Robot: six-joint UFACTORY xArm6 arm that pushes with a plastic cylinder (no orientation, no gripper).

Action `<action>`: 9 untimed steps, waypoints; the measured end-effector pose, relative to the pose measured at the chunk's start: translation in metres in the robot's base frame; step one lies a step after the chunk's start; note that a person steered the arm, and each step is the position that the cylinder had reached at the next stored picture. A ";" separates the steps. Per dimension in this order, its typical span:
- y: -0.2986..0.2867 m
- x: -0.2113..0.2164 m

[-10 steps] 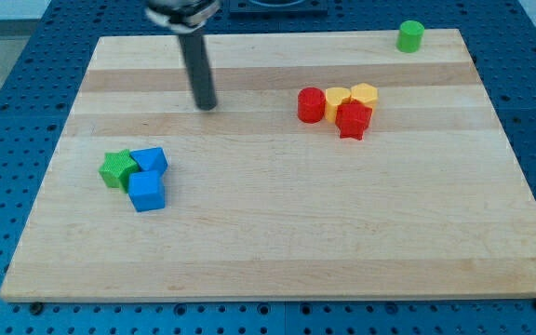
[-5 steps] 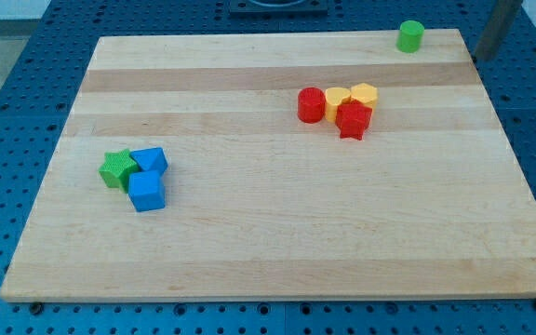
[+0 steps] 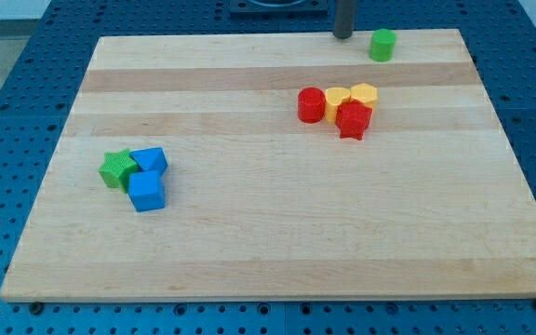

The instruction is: Push the green circle into the blue blocks

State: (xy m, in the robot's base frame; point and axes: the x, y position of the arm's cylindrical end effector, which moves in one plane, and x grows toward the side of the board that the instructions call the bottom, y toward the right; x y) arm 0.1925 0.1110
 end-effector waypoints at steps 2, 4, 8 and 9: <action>0.110 0.000; 0.073 0.023; 0.001 0.082; -0.015 0.110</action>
State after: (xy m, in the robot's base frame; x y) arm 0.3027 0.0962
